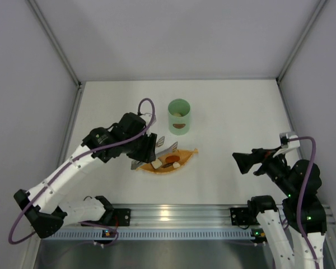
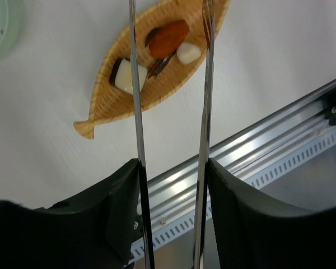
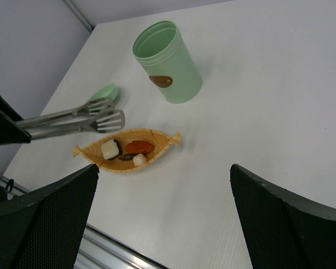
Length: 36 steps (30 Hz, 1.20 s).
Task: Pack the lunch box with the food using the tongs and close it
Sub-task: Pick up the fake food from the plate.
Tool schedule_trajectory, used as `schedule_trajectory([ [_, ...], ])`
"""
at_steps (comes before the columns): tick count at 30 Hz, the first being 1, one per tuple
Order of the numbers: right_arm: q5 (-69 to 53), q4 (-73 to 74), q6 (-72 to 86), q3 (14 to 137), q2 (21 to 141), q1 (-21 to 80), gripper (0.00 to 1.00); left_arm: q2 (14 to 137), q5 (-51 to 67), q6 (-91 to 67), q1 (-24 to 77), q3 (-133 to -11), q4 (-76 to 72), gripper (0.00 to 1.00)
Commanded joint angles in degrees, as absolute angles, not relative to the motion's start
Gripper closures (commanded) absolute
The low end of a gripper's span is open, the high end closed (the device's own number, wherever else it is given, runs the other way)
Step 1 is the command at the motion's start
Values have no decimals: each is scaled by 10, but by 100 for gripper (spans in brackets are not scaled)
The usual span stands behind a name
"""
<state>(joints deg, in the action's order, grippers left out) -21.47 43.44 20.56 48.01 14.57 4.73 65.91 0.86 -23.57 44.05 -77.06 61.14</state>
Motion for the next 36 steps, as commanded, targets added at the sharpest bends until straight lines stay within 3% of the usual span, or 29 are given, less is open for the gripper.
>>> schedule_trajectory([
  [1, -214, 446, 200, 487, 138, 48, 1, 640, 35, -229, 446, -722, 621, 45],
  [14, -216, 448, 199, 492, 140, 49, 0, 636, 40, -232, 457, -651, 590, 42],
  [36, -219, 442, 197, 490, 144, 48, 1, 700, 20, -248, 469, -666, 530, 43],
])
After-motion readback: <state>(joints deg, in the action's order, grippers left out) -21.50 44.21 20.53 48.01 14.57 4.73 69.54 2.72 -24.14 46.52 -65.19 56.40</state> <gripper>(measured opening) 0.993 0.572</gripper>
